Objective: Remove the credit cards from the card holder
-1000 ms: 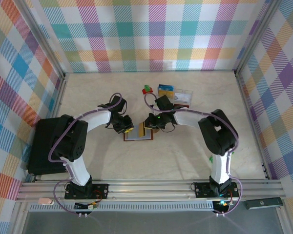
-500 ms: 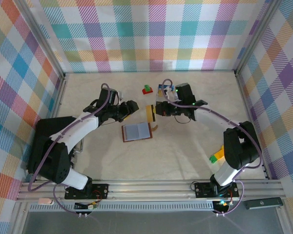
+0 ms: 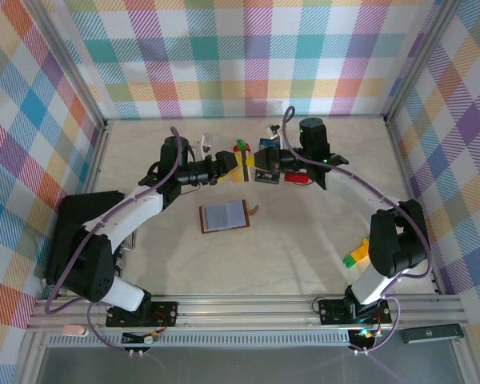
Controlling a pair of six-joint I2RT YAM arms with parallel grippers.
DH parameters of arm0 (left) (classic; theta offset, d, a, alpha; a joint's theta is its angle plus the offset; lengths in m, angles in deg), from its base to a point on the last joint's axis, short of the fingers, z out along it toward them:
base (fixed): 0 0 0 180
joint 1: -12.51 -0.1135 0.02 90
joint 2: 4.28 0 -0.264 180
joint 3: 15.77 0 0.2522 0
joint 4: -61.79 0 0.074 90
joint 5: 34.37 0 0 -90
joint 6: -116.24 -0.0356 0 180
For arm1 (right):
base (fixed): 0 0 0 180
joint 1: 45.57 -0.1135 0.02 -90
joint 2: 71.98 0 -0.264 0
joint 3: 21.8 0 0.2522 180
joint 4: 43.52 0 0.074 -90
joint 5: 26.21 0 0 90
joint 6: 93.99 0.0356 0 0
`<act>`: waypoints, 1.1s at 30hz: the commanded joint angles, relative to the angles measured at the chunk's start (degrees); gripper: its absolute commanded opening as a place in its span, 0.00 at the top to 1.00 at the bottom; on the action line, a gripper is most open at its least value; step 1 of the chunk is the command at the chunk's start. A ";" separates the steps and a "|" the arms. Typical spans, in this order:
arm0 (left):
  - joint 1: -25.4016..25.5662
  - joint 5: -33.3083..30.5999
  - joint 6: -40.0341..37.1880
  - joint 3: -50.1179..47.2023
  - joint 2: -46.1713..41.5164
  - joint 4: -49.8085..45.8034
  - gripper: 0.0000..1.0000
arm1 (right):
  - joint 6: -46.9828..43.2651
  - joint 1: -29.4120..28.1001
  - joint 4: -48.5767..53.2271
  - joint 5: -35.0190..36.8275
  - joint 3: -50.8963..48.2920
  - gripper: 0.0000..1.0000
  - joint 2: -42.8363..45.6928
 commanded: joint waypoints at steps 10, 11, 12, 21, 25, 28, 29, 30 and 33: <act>0.47 3.64 3.75 3.26 0.22 6.92 1.00 | 9.02 1.08 -9.67 -3.43 -2.34 0.79 0.04; 0.48 3.26 4.14 3.33 0.22 7.28 1.00 | 10.65 0.95 -11.36 -3.36 -3.23 0.75 0.20; 0.47 2.82 4.47 3.33 0.22 7.50 1.00 | 12.14 0.93 -12.66 -2.89 -4.00 0.71 0.33; 0.51 -0.48 6.29 4.21 1.00 8.76 1.00 | 16.87 -0.83 -18.19 -1.89 -6.77 0.72 0.77; 0.46 -1.36 6.30 3.97 1.06 8.37 1.00 | 16.69 -0.83 -18.41 -0.73 -6.69 0.80 1.00; 0.46 -2.01 6.20 3.77 1.01 7.38 1.00 | 15.03 -0.83 -17.18 0.24 -6.11 0.92 1.14; 0.33 -2.75 5.96 3.69 0.78 6.10 0.93 | 12.99 -0.83 -15.04 1.12 -5.55 0.94 1.30; 0.16 -3.79 5.60 3.69 0.52 4.59 0.85 | 10.06 -0.83 -11.73 1.80 -4.74 0.96 1.50; -0.86 -8.99 2.82 3.29 -1.17 -3.15 0.61 | -3.44 -0.83 3.08 7.15 -0.53 1.00 2.43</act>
